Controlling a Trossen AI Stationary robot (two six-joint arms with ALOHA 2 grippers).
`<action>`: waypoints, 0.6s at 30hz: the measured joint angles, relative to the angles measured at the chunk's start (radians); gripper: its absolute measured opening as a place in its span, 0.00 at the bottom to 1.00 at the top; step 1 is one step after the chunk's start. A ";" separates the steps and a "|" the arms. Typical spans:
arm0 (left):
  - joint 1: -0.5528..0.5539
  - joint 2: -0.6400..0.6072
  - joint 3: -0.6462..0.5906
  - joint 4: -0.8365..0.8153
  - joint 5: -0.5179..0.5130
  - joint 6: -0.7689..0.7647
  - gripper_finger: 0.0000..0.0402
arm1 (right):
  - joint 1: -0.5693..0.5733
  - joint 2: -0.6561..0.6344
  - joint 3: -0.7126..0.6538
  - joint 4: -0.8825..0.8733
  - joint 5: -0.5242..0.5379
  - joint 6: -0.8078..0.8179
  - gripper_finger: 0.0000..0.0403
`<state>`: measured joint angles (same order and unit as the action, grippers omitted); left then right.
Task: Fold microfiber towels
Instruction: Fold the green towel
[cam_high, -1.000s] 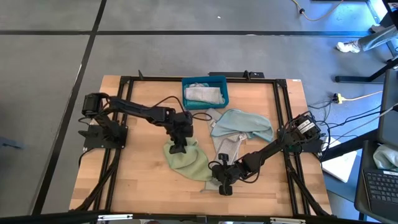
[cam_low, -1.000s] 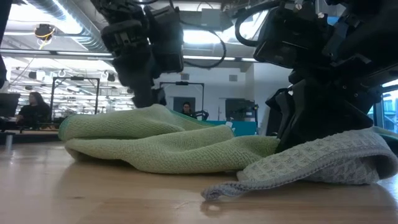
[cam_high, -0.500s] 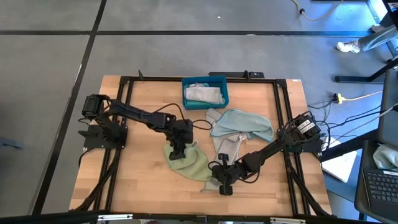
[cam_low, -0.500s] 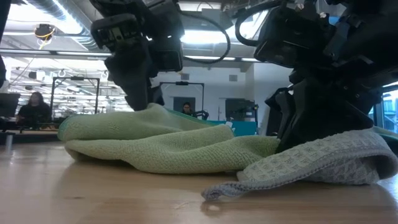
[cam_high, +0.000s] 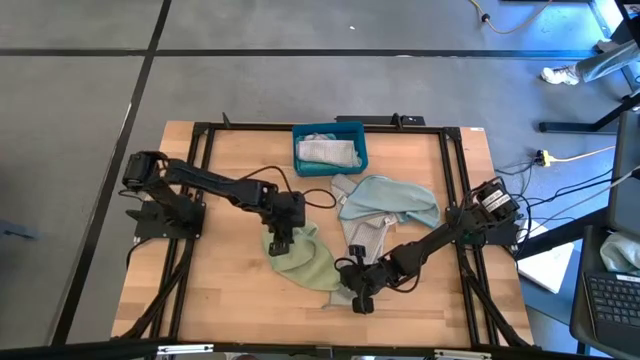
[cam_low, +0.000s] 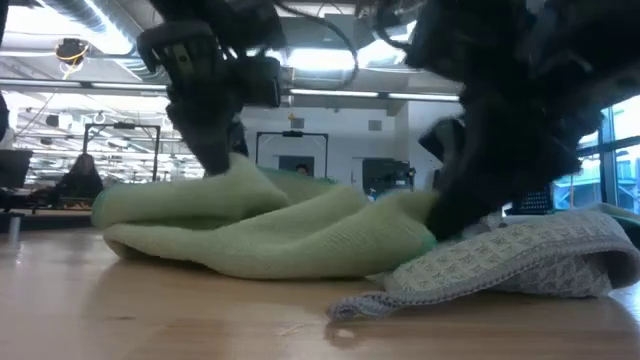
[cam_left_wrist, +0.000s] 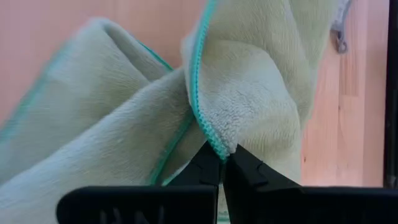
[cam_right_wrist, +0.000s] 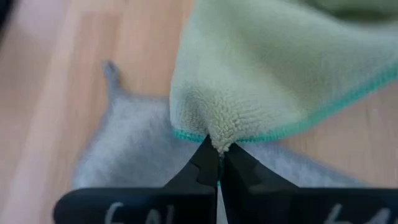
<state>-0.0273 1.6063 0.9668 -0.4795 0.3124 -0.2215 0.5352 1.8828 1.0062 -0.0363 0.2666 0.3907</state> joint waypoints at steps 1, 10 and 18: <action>0.000 -0.022 0.000 -0.010 -0.020 0.001 0.00 | 0.000 -0.004 0.007 -0.001 0.001 -0.009 0.01; -0.043 -0.289 0.002 -0.128 -0.282 -0.016 0.00 | -0.011 -0.012 0.125 -0.130 0.081 -0.135 0.01; -0.170 -0.432 0.002 -0.290 -0.520 -0.108 0.00 | -0.048 -0.016 0.356 -0.372 0.382 -0.353 0.01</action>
<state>-0.1974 1.1743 0.9684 -0.7697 -0.2073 -0.3296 0.4868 1.8668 1.3624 -0.4082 0.6486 0.0382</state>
